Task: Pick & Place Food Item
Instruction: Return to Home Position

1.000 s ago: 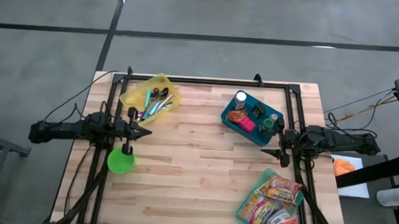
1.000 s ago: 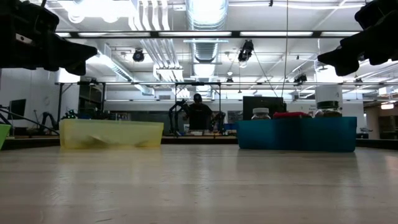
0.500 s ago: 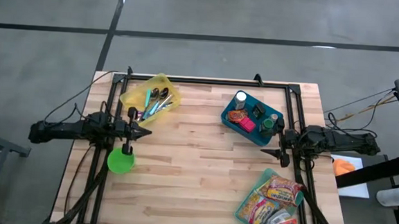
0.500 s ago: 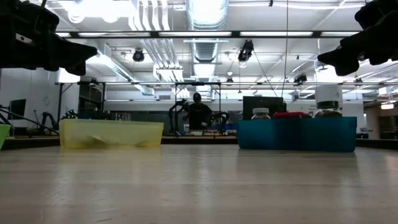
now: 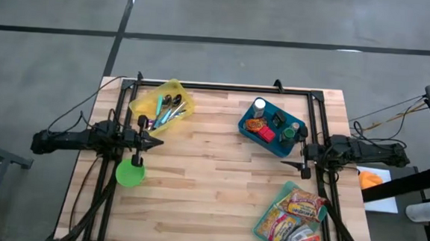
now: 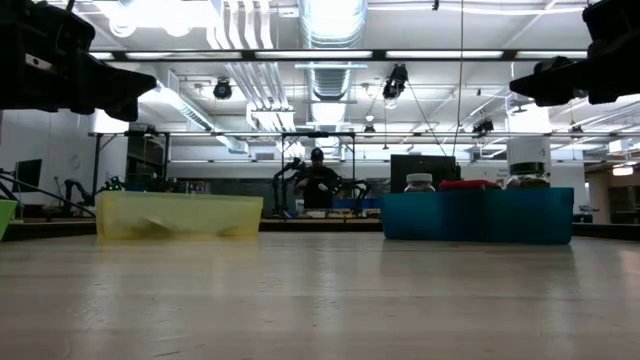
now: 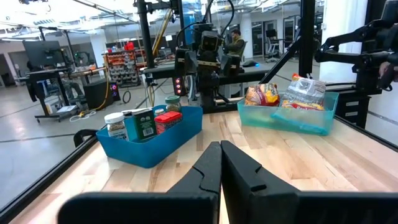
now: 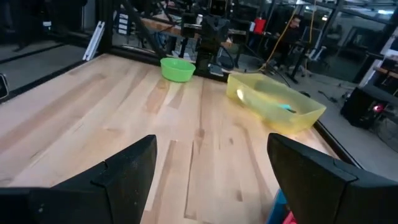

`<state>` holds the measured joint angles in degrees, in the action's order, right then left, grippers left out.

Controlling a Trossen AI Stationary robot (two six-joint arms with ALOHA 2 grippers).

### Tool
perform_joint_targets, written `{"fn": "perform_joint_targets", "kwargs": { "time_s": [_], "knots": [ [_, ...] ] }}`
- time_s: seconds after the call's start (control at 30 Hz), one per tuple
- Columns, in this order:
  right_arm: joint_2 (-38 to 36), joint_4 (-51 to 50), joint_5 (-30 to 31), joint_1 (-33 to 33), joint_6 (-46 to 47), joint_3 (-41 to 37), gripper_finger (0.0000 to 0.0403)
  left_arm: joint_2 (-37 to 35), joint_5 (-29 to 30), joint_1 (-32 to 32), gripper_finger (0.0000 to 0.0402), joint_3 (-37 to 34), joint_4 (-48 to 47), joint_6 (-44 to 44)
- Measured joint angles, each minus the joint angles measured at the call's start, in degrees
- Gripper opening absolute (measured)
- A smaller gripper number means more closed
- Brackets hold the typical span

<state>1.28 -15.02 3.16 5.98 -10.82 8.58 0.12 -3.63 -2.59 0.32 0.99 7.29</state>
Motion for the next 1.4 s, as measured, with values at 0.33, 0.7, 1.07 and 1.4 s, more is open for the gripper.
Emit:
{"fn": "perform_joint_targets", "kwargs": {
  "time_s": [0.33, 0.7, 1.07, 1.4],
  "knots": [
    [-0.15, 14.04, -11.19, 0.02, -0.06, -0.59, 0.0303, 0.02, 0.01, 0.0, 0.001, 0.0, 0.02, 0.1],
    [-0.17, 21.81, -33.21, 0.02, 0.28, -4.56, 0.0303, 0.01, 0.01, 0.0, 0.001, 0.0, 0.02, 0.19],
    [-1.27, 22.93, -3.77, 0.0, 11.23, -7.32, 0.0303, 0.03, 0.01, 0.0, 0.001, 0.0, 0.02, 0.17],
    [-1.27, 21.79, -8.13, 0.02, 11.42, -7.7, 0.0303, 0.02, 0.01, 0.0, 0.001, 0.0, 0.02, 0.15]
  ]
}}
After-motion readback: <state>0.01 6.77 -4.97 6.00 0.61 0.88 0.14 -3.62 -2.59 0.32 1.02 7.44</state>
